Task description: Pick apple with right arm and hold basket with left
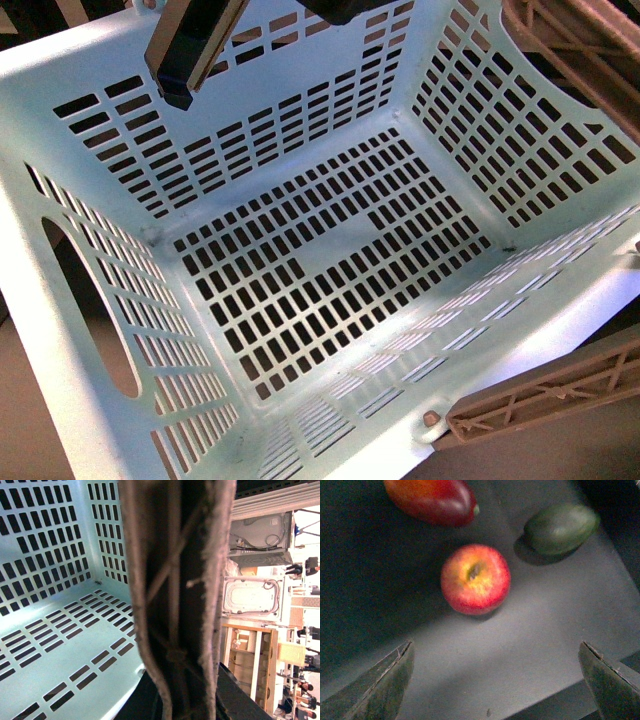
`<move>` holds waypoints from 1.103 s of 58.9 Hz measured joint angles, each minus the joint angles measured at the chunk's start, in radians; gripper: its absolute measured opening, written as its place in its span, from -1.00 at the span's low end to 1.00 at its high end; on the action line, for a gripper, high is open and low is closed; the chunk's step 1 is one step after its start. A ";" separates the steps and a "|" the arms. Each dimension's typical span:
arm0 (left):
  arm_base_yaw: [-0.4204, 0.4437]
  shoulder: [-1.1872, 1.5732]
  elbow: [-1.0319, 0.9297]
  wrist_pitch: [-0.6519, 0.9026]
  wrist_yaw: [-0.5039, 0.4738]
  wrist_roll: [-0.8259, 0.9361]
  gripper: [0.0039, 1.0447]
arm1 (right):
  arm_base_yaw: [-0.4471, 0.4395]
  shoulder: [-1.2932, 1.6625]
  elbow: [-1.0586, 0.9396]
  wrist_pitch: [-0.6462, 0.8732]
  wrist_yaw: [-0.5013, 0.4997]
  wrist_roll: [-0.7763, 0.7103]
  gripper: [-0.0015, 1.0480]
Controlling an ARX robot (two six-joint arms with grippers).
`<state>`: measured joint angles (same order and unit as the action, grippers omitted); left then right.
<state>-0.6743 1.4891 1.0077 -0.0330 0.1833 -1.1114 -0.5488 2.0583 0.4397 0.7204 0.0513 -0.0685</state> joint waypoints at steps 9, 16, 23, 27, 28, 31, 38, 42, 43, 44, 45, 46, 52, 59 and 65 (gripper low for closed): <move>0.000 0.000 0.000 0.000 -0.004 0.000 -0.86 | 0.021 0.155 0.123 -0.012 0.027 0.034 0.83; 0.000 0.000 0.000 0.000 0.000 0.000 -0.86 | 0.042 0.214 0.191 -0.033 0.035 0.056 0.83; 0.000 0.000 0.000 0.000 0.000 0.000 -0.86 | 0.063 0.260 0.256 -0.057 0.034 0.079 0.83; 0.000 0.000 0.000 0.000 0.000 0.000 -0.86 | 0.071 0.280 0.292 -0.069 0.037 0.085 0.83; 0.000 0.000 0.000 0.000 0.000 0.000 -0.86 | 0.072 0.283 0.298 -0.071 0.038 0.086 0.83; 0.000 0.000 0.000 0.000 0.000 0.000 -0.86 | 0.075 0.294 0.321 -0.081 0.045 0.094 0.83; 0.000 0.000 0.000 0.000 0.000 0.000 -0.86 | 0.079 0.326 0.376 -0.097 0.061 0.098 0.83; 0.000 0.000 0.000 0.000 -0.001 0.000 -0.86 | 0.079 0.342 0.397 -0.100 0.064 0.099 0.83; 0.000 0.000 0.000 0.000 -0.001 0.000 -0.86 | 0.079 0.346 0.400 -0.101 0.065 0.099 0.83; 0.000 0.000 0.000 0.000 -0.001 0.000 -0.86 | 0.080 0.351 0.407 -0.103 0.064 0.099 0.83; 0.000 0.000 0.000 0.000 -0.001 0.000 -0.86 | 0.080 0.354 0.410 -0.105 0.065 0.099 0.83; 0.000 0.000 0.000 0.000 -0.001 0.000 -0.86 | 0.080 0.356 0.413 -0.106 0.065 0.100 0.83; 0.000 0.000 0.000 0.000 0.000 0.000 -0.86 | 0.081 0.374 0.429 -0.109 0.072 0.102 0.83; 0.000 0.000 0.000 0.000 0.000 0.000 -0.86 | 0.082 0.382 0.432 -0.109 0.073 0.108 0.55; 0.000 0.000 0.000 0.000 0.000 0.000 -0.86 | 0.082 0.377 0.422 -0.101 0.066 0.108 0.46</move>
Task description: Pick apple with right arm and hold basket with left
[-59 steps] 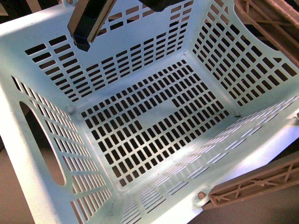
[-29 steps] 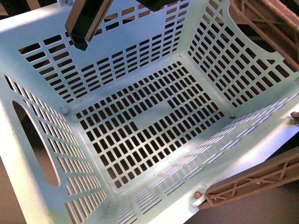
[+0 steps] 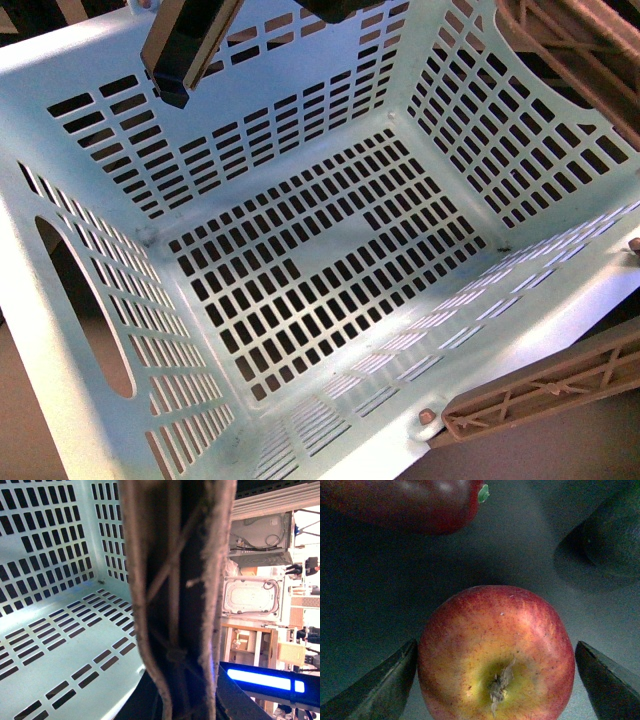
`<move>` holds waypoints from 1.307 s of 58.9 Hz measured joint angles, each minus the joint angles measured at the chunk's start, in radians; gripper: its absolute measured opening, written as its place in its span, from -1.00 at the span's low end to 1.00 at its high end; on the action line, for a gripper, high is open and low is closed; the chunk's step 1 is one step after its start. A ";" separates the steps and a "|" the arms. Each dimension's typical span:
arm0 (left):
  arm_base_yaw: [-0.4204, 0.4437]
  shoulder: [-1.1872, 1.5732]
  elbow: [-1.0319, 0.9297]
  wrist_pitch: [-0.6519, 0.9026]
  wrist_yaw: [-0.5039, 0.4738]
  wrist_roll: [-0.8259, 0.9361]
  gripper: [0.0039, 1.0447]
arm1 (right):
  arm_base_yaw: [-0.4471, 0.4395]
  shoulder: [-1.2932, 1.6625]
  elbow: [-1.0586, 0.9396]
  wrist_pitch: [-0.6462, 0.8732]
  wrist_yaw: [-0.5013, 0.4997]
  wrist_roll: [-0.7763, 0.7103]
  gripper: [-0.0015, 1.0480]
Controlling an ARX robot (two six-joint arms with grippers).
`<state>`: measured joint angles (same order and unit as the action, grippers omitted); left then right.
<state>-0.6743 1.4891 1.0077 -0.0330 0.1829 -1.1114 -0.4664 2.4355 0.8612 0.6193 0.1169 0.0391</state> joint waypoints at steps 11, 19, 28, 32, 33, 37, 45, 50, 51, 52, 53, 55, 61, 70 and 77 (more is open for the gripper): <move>0.000 0.000 0.000 0.000 -0.003 0.000 -0.86 | 0.000 -0.079 -0.092 0.032 -0.059 -0.011 0.39; 0.000 0.000 0.000 0.000 0.000 0.000 -0.86 | -0.001 -0.233 -0.183 0.040 -0.111 -0.047 0.39; 0.000 0.000 0.000 0.000 0.000 0.001 -0.86 | 0.005 -0.481 -0.266 -0.030 -0.201 -0.058 0.39; 0.000 0.000 0.000 0.000 0.000 0.000 -0.86 | 0.024 -0.644 -0.301 -0.107 -0.249 -0.053 0.39; 0.000 0.000 0.000 0.000 0.000 0.000 -0.86 | 0.027 -0.666 -0.304 -0.119 -0.256 -0.051 0.39; 0.000 0.000 0.000 0.000 0.000 0.000 -0.86 | 0.051 -0.787 -0.317 -0.180 -0.282 -0.033 0.39; 0.000 0.000 0.000 0.000 0.000 0.000 -0.86 | 0.155 -1.073 -0.309 -0.314 -0.289 0.056 0.39; 0.000 0.000 0.000 0.000 -0.001 0.000 -0.86 | 0.279 -1.227 -0.293 -0.379 -0.248 0.128 0.39; 0.000 0.000 0.000 0.000 -0.001 0.000 -0.86 | 0.309 -1.247 -0.290 -0.388 -0.237 0.142 0.39; 0.000 0.000 0.000 0.000 -0.001 0.000 -0.86 | 0.354 -1.272 -0.286 -0.395 -0.218 0.159 0.39; 0.000 0.000 0.000 0.000 0.000 0.000 -0.86 | 0.386 -1.283 -0.285 -0.398 -0.206 0.172 0.39; 0.000 0.000 0.000 0.000 0.000 0.000 -0.86 | 0.447 -1.295 -0.280 -0.401 -0.181 0.194 0.39; 0.000 0.000 0.000 0.000 0.000 0.000 -0.86 | 0.610 -1.289 -0.270 -0.396 -0.107 0.227 0.39; 0.000 0.000 0.000 0.000 0.000 0.000 -0.86 | 0.742 -1.244 -0.263 -0.376 -0.060 0.261 0.39; 0.000 0.000 0.000 0.000 0.000 0.000 -0.86 | 0.782 -1.220 -0.262 -0.371 -0.044 0.271 0.52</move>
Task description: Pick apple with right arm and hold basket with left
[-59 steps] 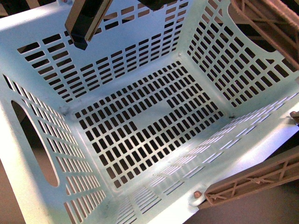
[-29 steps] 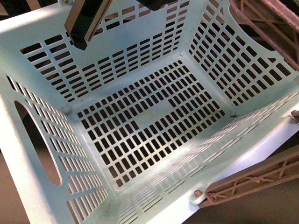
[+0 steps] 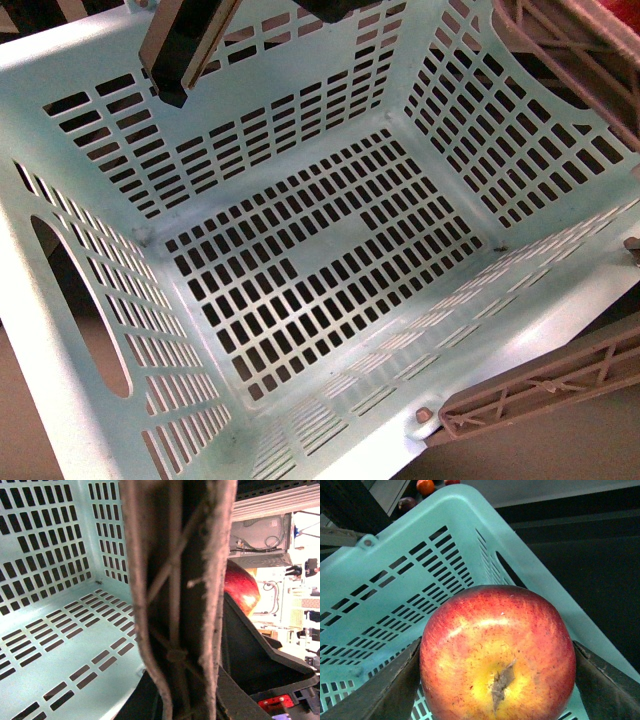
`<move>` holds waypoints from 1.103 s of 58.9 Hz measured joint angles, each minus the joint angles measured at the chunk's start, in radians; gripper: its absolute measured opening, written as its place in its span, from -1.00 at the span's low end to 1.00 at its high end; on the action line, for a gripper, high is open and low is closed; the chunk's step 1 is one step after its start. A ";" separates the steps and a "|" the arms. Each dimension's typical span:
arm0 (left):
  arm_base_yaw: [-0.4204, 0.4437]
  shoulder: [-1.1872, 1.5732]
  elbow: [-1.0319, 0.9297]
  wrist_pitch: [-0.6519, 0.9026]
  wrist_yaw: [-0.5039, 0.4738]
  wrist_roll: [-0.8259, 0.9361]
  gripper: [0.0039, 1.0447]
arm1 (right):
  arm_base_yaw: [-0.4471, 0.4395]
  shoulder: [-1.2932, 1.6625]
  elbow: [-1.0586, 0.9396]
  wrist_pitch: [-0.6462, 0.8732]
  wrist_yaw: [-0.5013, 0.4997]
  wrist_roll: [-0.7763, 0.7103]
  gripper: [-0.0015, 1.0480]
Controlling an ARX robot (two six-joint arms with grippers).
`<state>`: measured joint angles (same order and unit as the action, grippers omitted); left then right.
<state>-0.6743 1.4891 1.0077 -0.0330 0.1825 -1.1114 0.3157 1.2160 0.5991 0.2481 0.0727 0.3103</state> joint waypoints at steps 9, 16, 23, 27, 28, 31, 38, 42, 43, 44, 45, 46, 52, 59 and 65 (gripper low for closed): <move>0.000 0.000 0.000 0.000 0.000 0.000 -0.86 | 0.016 -0.007 0.000 -0.002 0.026 0.016 0.84; 0.000 0.004 0.000 0.000 0.001 0.003 -0.86 | -0.003 -0.055 -0.011 -0.031 0.069 0.015 0.83; 0.000 0.006 0.000 -0.001 -0.002 -0.005 -0.86 | -0.046 -0.170 -0.046 -0.111 0.206 0.002 0.83; 0.000 0.006 0.000 -0.001 -0.012 0.000 -0.86 | -0.071 -0.291 -0.080 -0.234 0.356 0.000 0.83; 0.000 0.006 0.000 -0.001 -0.012 0.001 -0.86 | -0.073 -0.320 -0.092 -0.251 0.370 -0.004 0.82; 0.000 0.006 0.000 -0.001 -0.011 0.000 -0.86 | -0.107 -0.409 -0.198 -0.079 0.236 -0.089 0.64; 0.000 0.006 0.000 -0.001 -0.002 0.001 -0.86 | -0.148 -0.504 -0.335 0.182 0.089 -0.229 0.28; 0.000 0.006 0.000 0.000 0.002 0.000 -0.86 | -0.166 -0.534 -0.369 0.204 0.068 -0.258 0.08; 0.000 0.006 0.000 0.000 0.003 0.000 -0.86 | -0.172 -0.543 -0.380 0.204 0.063 -0.267 0.01; 0.000 0.006 0.000 -0.001 0.002 0.000 -0.86 | -0.175 -0.547 -0.385 0.204 0.061 -0.271 -0.02; 0.000 0.006 0.000 -0.001 0.002 0.000 -0.86 | -0.180 -0.554 -0.396 0.204 0.057 -0.276 -0.09; 0.000 0.006 0.000 0.000 0.002 0.000 -0.86 | -0.183 -0.558 -0.401 0.204 0.055 -0.278 -0.12; 0.000 0.006 0.000 -0.001 -0.001 -0.003 -0.86 | -0.206 -0.602 -0.444 0.199 0.034 -0.289 -0.45; 0.000 0.006 0.000 -0.001 -0.006 0.004 -0.86 | -0.268 -0.654 -0.473 0.180 -0.053 -0.300 -0.82; 0.000 0.006 0.000 -0.001 -0.003 0.003 -0.86 | -0.308 -0.692 -0.496 0.166 -0.063 -0.304 -0.96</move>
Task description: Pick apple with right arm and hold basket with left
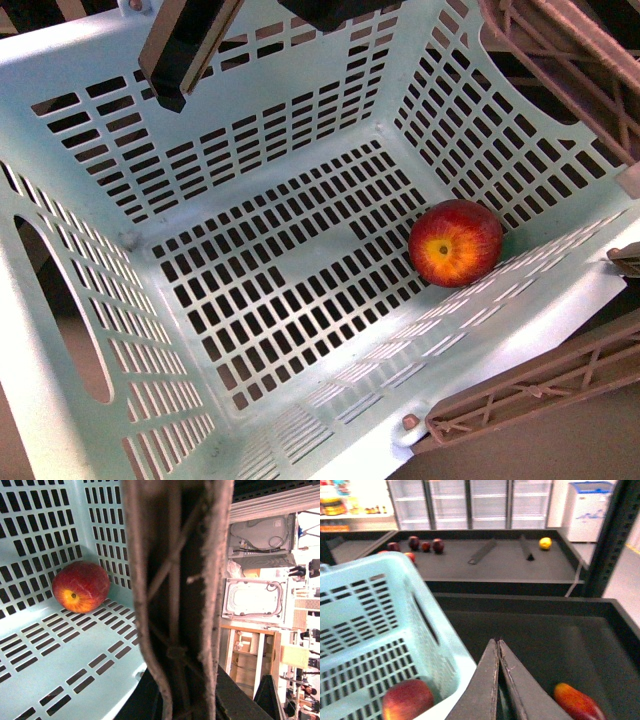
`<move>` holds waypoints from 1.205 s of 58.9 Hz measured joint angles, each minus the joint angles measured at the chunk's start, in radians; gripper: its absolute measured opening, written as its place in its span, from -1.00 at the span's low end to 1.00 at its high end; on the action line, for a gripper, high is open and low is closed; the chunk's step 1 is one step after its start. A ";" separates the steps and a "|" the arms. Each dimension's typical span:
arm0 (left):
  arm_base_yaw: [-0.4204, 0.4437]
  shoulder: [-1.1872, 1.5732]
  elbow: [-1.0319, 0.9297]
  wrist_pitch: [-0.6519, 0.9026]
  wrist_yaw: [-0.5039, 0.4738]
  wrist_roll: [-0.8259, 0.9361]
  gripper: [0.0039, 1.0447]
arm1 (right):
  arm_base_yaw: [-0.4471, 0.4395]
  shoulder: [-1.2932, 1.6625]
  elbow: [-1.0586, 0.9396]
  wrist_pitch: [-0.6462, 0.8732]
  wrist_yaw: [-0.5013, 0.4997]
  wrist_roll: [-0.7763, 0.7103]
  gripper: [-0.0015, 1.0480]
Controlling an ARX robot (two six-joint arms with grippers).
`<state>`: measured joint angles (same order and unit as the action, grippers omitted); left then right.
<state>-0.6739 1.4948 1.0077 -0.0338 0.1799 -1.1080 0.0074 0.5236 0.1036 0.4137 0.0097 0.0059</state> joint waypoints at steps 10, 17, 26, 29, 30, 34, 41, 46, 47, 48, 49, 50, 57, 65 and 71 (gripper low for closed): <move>0.000 0.000 0.000 0.000 0.002 -0.001 -0.86 | -0.004 -0.077 -0.035 -0.044 -0.007 0.000 -0.96; 0.000 0.000 0.000 0.000 0.001 -0.001 -0.86 | -0.004 -0.125 -0.051 -0.072 -0.008 0.000 -0.96; 0.000 0.000 0.000 0.000 0.001 -0.001 -0.86 | -0.004 -0.190 -0.070 -0.120 -0.008 0.000 -0.96; 0.000 0.000 0.000 0.000 0.001 -0.001 -0.86 | -0.004 -0.204 -0.084 -0.105 -0.008 0.000 -0.96; 0.000 0.000 0.000 0.000 0.001 -0.001 -0.86 | -0.004 -0.205 -0.084 -0.106 -0.008 -0.001 -0.96; 0.000 0.000 0.000 0.000 0.001 -0.001 -0.86 | -0.004 -0.228 -0.084 -0.118 -0.008 0.000 -0.96; 0.000 0.000 0.000 0.000 0.000 -0.001 -0.86 | -0.004 -0.265 -0.084 -0.154 -0.007 0.000 -0.96; 0.000 0.000 0.000 0.000 0.000 0.000 -0.86 | -0.004 -0.288 -0.084 -0.177 -0.007 0.000 -0.96; 0.000 0.000 0.000 0.000 0.000 0.000 -0.86 | -0.004 -0.294 -0.084 -0.183 -0.007 0.000 -0.96; 0.000 0.000 0.000 0.000 0.000 0.000 -0.86 | -0.004 -0.297 -0.084 -0.186 -0.007 0.000 -0.96; 0.000 0.000 0.000 0.000 0.000 0.000 -0.86 | -0.004 -0.303 -0.084 -0.192 -0.007 -0.001 -0.96; 0.000 0.000 0.000 0.000 0.001 -0.001 -0.86 | -0.004 -0.307 -0.084 -0.196 -0.007 0.000 -0.96; 0.000 0.000 0.000 0.000 0.001 -0.001 -0.86 | -0.004 -0.335 -0.084 -0.224 -0.007 -0.001 -0.96; 0.000 0.000 0.000 0.000 0.000 0.000 -0.86 | -0.004 -0.458 -0.084 -0.382 -0.009 0.000 -0.96; 0.000 0.000 0.000 0.000 -0.001 -0.001 -0.86 | -0.004 -0.514 -0.084 -0.410 -0.008 -0.001 -0.96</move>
<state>-0.6739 1.4948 1.0077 -0.0338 0.1787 -1.1088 0.0032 0.0097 0.0193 0.0040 0.0021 0.0051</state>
